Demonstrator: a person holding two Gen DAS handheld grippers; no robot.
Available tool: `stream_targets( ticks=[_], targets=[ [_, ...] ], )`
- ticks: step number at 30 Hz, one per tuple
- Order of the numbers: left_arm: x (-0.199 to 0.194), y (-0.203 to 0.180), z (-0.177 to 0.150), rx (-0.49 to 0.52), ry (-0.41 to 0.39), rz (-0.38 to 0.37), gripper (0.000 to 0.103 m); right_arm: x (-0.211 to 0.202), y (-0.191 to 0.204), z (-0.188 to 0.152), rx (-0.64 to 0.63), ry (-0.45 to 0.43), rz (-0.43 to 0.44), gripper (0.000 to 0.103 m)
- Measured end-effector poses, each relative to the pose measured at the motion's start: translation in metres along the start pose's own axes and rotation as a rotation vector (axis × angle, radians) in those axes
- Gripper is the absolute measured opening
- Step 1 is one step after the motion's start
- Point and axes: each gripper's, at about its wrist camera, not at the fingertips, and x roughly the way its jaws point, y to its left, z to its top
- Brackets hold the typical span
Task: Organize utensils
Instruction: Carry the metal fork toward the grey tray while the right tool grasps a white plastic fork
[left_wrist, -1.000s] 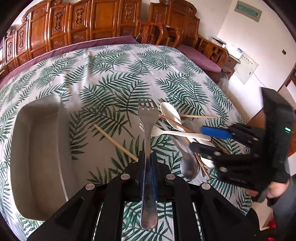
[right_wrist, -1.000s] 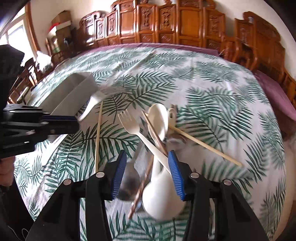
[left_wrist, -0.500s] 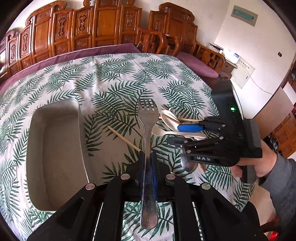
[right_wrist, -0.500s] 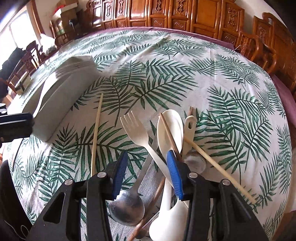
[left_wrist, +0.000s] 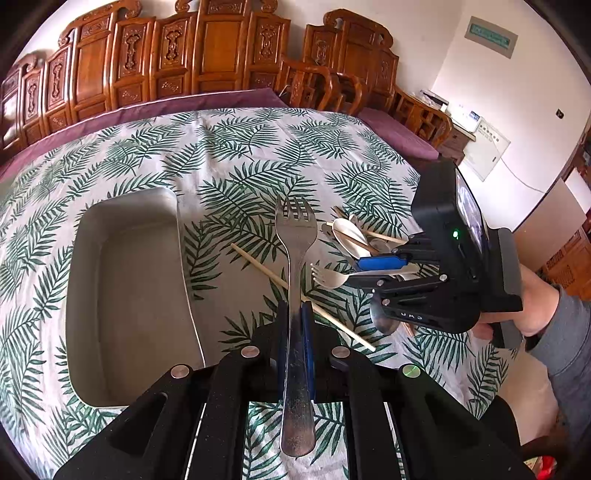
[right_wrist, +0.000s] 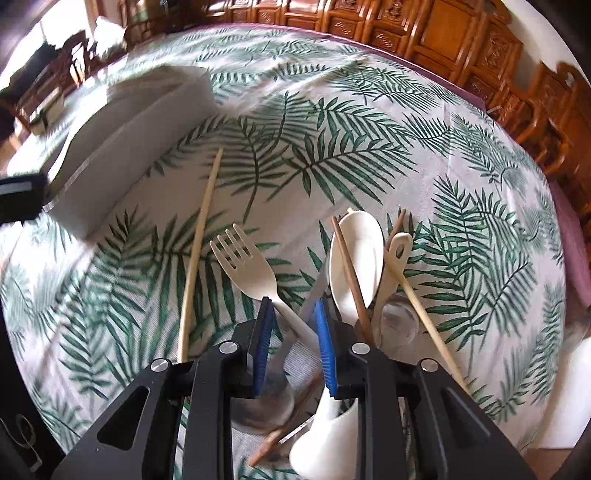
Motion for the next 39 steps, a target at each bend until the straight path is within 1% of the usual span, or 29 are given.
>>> stream_targets(
  ticks=[6, 8, 9, 12, 13, 17, 24, 29, 32, 34, 39],
  targets=[
    [0.000, 0.002, -0.001, -0.001, 0.000, -0.003, 0.007, 0.001, 0.000, 0.001, -0.017, 0.011, -0.009, 0.028],
    [0.000, 0.002, -0.001, -0.001, 0.001, -0.003, 0.007, 0.001, -0.001, 0.001, -0.012, 0.012, -0.006, 0.026],
    [0.000, 0.002, -0.001, -0.001, 0.000, -0.004, 0.007, 0.001, -0.001, 0.002, -0.015, 0.012, -0.008, 0.024],
    [-0.001, 0.003, -0.001, -0.002, -0.004, -0.005, 0.007, -0.002, -0.001, 0.002, -0.011, -0.001, -0.022, 0.015],
    [-0.003, 0.002, -0.002, -0.003, -0.006, -0.005, 0.007, -0.005, -0.002, 0.002, -0.008, -0.010, -0.020, 0.007],
    [-0.007, 0.004, -0.002, -0.005, -0.013, -0.004, 0.007, -0.012, 0.000, 0.003, -0.008, -0.025, -0.024, 0.008],
    [-0.018, 0.013, -0.001, -0.018, -0.034, 0.005, 0.007, -0.038, -0.004, 0.011, 0.051, -0.096, -0.003, 0.008],
    [-0.028, 0.033, 0.006, -0.040, -0.057, 0.031, 0.007, -0.050, 0.003, 0.021, 0.065, -0.126, -0.013, 0.008],
    [-0.031, 0.055, 0.011, -0.061, -0.071, 0.069, 0.007, -0.055, 0.012, 0.029, 0.083, -0.148, -0.009, 0.008],
    [-0.029, 0.070, 0.016, -0.070, -0.069, 0.100, 0.007, -0.059, 0.019, 0.036, 0.092, -0.163, -0.006, 0.008],
    [-0.018, 0.104, 0.022, -0.113, -0.049, 0.148, 0.007, -0.067, 0.039, 0.053, 0.095, -0.201, 0.010, 0.008]
  ],
)
